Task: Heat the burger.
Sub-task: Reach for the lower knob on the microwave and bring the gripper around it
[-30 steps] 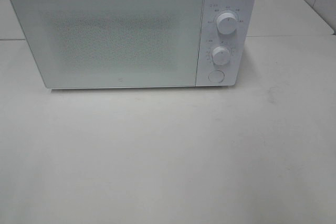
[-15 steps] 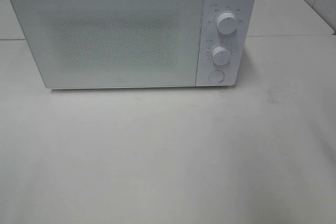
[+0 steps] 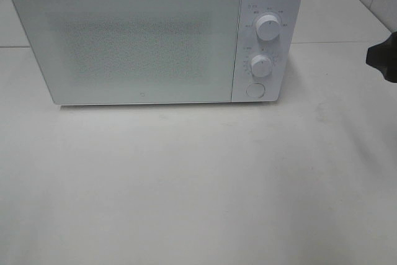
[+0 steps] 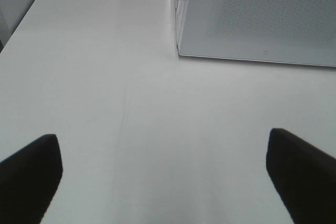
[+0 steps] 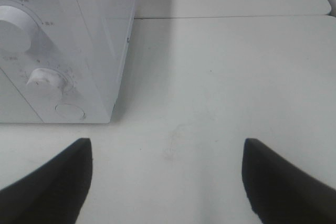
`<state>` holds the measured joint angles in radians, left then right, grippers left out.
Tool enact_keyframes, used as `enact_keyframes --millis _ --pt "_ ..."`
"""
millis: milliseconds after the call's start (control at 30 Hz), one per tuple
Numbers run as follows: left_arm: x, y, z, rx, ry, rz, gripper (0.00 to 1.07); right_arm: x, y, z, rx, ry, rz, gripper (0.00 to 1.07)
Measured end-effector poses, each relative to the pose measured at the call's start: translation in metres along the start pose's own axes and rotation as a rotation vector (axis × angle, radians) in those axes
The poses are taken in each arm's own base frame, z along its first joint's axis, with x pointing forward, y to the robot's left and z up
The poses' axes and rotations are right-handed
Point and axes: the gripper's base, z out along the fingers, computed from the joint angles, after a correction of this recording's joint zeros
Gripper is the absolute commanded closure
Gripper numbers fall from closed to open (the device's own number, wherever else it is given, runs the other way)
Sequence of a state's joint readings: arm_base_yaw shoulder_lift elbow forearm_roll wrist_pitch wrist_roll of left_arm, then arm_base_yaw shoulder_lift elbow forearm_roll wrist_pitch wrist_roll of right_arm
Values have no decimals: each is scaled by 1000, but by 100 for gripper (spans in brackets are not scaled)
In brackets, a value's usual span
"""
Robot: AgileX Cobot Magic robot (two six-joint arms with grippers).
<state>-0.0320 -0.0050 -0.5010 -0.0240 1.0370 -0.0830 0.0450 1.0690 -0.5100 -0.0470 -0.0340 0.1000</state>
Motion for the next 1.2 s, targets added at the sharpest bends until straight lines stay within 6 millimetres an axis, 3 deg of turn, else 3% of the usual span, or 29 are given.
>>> enact_keyframes --millis 167,567,833,1200 --pt "0 0 0 0 0 0 9 7 1 19 -16 -93 0 32" --pt "0 0 0 0 0 0 9 39 2 32 -6 -228 -33 32" --pt "0 0 0 0 0 0 9 58 21 37 81 -291 -109 32" --pt "0 0 0 0 0 0 9 71 57 41 42 -359 -160 32"
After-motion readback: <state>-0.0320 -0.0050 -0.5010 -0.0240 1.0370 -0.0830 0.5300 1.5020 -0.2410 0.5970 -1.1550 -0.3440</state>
